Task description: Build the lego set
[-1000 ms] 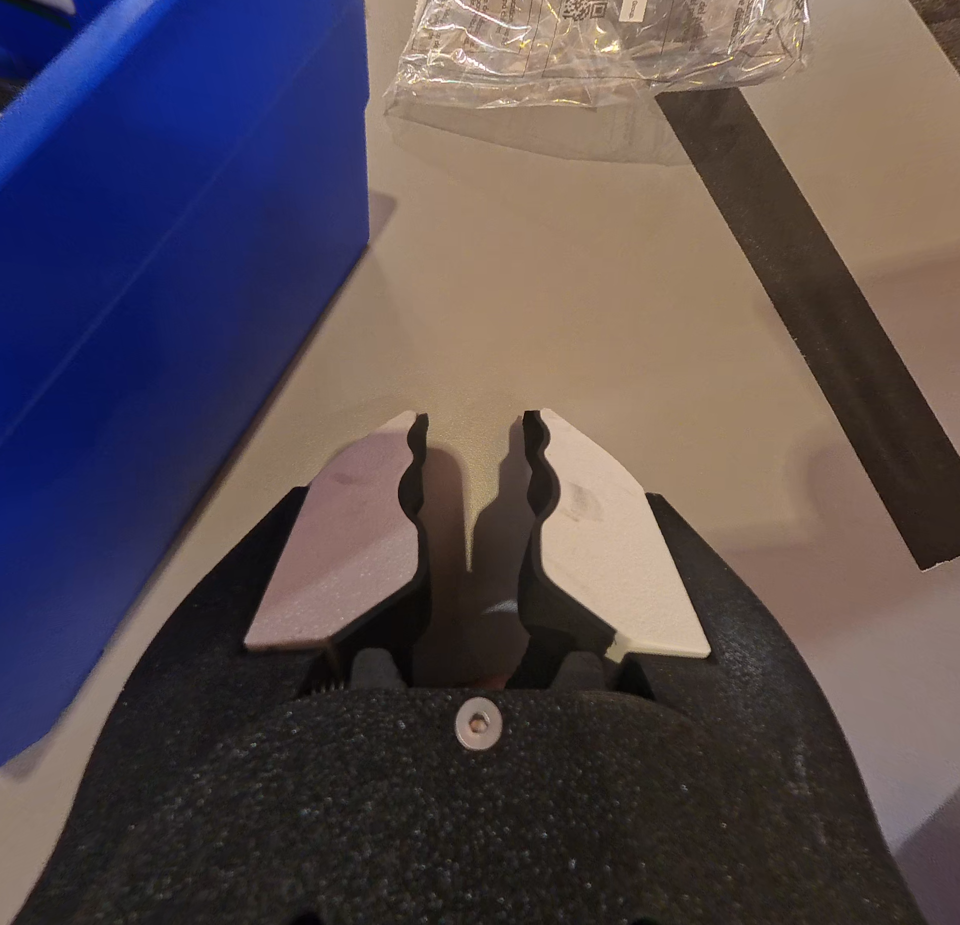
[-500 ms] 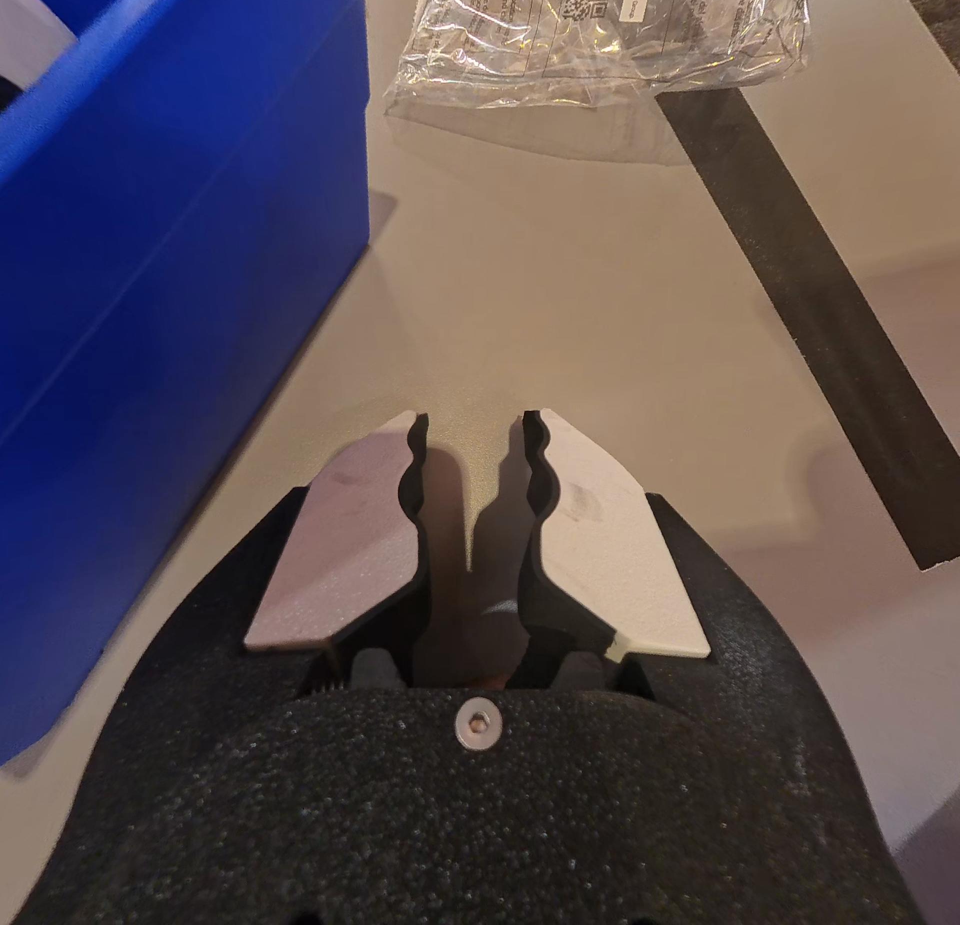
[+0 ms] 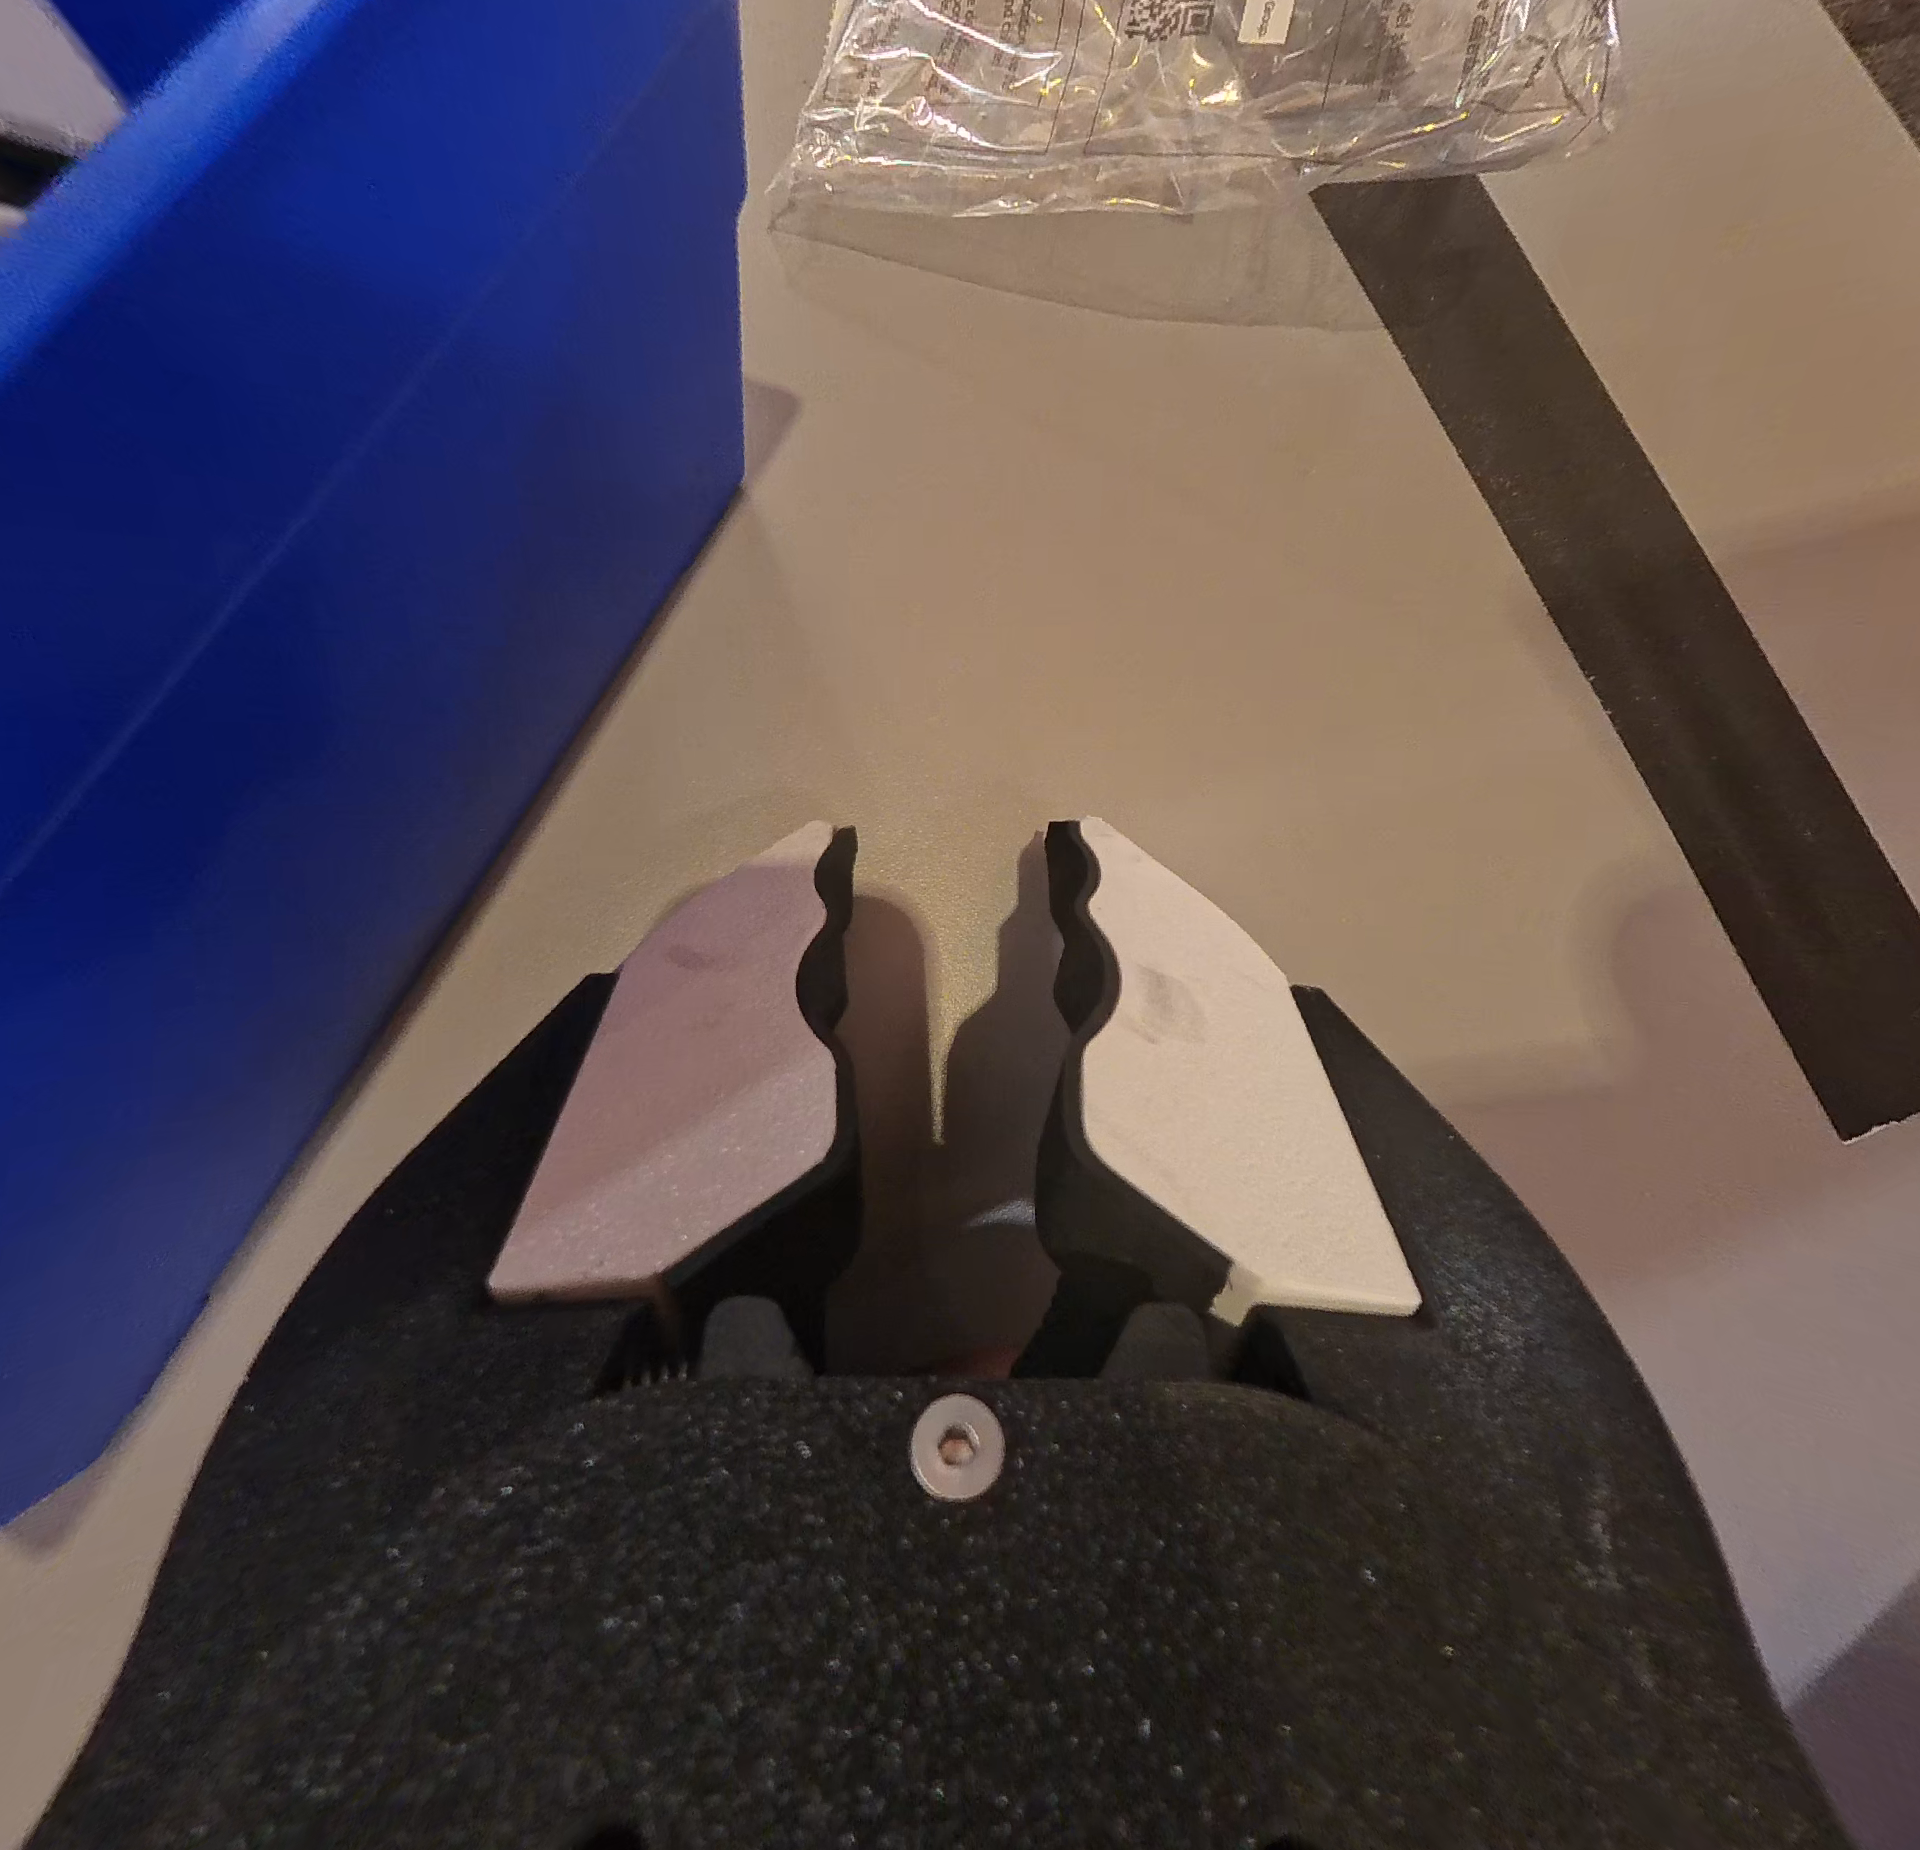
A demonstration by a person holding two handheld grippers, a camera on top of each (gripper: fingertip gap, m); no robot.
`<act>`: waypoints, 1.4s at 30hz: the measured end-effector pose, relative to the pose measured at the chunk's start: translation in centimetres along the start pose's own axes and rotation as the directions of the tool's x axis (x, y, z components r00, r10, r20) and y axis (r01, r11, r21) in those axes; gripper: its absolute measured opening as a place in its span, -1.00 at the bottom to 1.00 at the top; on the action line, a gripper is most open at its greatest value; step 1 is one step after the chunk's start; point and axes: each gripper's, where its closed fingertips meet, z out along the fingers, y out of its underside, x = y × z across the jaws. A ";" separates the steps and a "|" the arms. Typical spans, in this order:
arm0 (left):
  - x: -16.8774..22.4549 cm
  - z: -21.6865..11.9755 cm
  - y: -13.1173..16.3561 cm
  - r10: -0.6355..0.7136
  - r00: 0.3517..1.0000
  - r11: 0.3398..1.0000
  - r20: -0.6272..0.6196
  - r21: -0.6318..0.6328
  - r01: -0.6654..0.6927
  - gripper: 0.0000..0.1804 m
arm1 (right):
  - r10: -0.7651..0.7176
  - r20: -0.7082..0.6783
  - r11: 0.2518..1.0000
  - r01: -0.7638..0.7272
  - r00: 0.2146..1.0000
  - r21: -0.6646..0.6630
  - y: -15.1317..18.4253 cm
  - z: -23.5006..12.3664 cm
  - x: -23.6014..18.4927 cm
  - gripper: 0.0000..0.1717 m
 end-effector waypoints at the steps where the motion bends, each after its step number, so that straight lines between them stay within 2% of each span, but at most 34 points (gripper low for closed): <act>1: 0.3 -0.2 0.0 -0.012 1.000 1.000 -0.022 0.007 0.012 -0.86 | 0.000 0.000 1.000 0.000 1.000 0.000 0.0 0.0 0.0 -0.57; 6: 1.6 -2.0 -0.6 -0.145 0.979 0.982 -0.141 0.100 0.160 -0.75 | -0.002 -0.001 1.000 0.002 1.000 0.001 0.0 0.0 0.0 -0.57; 10: 1.4 -5.0 -1.0 -0.271 0.936 0.917 -0.223 0.235 0.321 -0.74 | -0.003 -0.001 1.000 0.003 1.000 0.001 0.0 0.0 0.0 -0.56; 13: 0.1 -7.8 -0.4 -0.361 0.895 0.828 -0.263 0.351 0.438 -0.74 | 0.007 0.000 1.000 -0.007 1.000 0.002 0.1 -0.1 0.1 -0.53; 17: -2.1 -11.6 1.6 -0.455 0.841 0.674 -0.292 0.505 0.539 -0.74 | 0.072 0.022 0.997 -0.072 0.997 0.024 0.0 -0.4 0.5 -0.52; 20: -3.2 -13.3 3.7 -0.504 0.810 0.566 -0.301 0.593 0.573 -0.73 | 0.147 0.044 0.987 -0.149 0.988 0.057 -0.1 -0.9 1.1 -0.51; 25: -3.5 -15.0 6.9 -0.519 0.797 0.444 -0.308 0.700 0.560 -0.70 | 0.246 0.064 0.957 -0.252 0.967 0.141 -0.7 -2.0 2.2 -0.51; 30: -3.5 -15.8 9.6 -0.522 0.791 0.363 -0.318 0.757 0.543 -0.66 | 0.306 0.052 0.933 -0.311 0.951 0.180 -0.8 -2.5 3.1 -0.51; 35: -3.4 -15.7 12.4 -0.519 0.773 0.302 -0.364 0.768 0.565 -0.61 | 0.342 0.016 0.927 -0.341 0.939 0.156 -0.4 -2.2 3.6 -0.51; 37: -3.4 -15.2 13.5 -0.528 0.744 0.269 -0.410 0.751 0.604 -0.61 | 0.342 -0.008 0.932 -0.338 0.940 0.133 -0.1 -1.9 3.8 -0.51; 40: -3.3 -13.9 14.7 -0.559 0.661 0.212 -0.501 0.685 0.697 -0.61 | 0.325 -0.041 0.943 -0.321 0.945 0.084 0.3 -1.3 3.7 -0.51; 42: -3.1 -13.3 14.8 -0.568 0.630 0.197 -0.529 0.656 0.729 -0.62 | 0.305 -0.059 0.952 -0.302 0.950 0.052 0.6 -0.9 3.6 -0.51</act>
